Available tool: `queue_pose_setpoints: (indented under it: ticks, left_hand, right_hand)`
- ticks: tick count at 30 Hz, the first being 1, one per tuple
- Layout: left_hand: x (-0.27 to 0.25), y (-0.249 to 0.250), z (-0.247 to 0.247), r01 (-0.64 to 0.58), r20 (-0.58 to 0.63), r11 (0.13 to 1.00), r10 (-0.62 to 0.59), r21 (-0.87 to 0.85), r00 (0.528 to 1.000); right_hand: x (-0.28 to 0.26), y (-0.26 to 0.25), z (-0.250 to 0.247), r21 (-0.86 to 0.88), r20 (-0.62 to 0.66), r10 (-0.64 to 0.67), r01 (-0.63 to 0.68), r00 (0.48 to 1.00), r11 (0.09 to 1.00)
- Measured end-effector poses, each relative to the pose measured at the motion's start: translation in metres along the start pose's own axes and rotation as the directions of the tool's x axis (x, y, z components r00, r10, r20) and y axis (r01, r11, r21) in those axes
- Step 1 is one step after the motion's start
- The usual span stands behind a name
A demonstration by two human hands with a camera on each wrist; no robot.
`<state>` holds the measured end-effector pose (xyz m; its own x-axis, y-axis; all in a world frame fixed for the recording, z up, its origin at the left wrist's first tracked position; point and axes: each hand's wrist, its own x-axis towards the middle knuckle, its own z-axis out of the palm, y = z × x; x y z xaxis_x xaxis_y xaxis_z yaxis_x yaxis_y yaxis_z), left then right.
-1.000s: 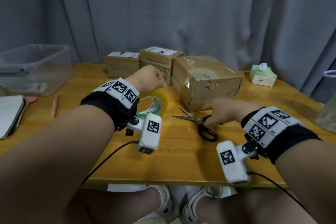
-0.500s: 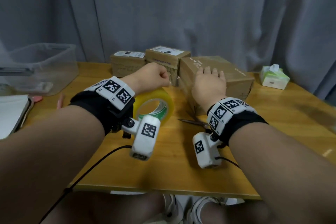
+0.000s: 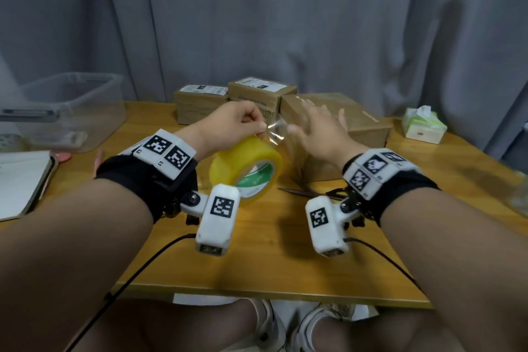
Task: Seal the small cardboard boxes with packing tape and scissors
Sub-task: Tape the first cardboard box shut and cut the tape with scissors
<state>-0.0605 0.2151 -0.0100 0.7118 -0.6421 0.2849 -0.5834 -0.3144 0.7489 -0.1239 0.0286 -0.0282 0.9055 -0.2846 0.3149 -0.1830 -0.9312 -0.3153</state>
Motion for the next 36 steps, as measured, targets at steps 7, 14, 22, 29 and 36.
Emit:
queue_pose_setpoints:
  ticks: [7, 14, 22, 29, 36]
  left_hand:
    - [-0.013, 0.032, 0.012, -0.111, -0.052, 0.991, 0.107, -0.078, 0.993]
    - [-0.012, 0.069, 0.023, -0.095, -0.087, 0.991, 0.087, -0.094, 0.992]
    - [-0.006, 0.085, 0.026, -0.208, -0.076, 0.978, 0.206, -0.024, 0.976]
    - [0.012, 0.072, 0.047, -0.163, -0.127, 0.987, 0.161, -0.002, 0.979]
    - [0.026, 0.065, 0.061, -0.116, -0.049, 0.992, 0.113, -0.057, 0.992]
  right_hand:
    - [-0.043, -0.016, -0.047, 0.757, -0.078, -0.153, 0.158, 0.985, 0.634]
    - [-0.044, -0.009, -0.065, 0.689, -0.177, -0.041, 0.154, 0.983, 0.708]
    - [-0.051, -0.009, -0.087, 0.653, -0.188, -0.032, 0.149, 0.982, 0.742]
    - [-0.063, 0.002, -0.079, 0.717, 0.265, 0.256, -0.368, 0.930, 0.592]
    - [-0.060, 0.007, -0.063, 0.655, 0.444, 0.263, -0.510, 0.857, 0.557]
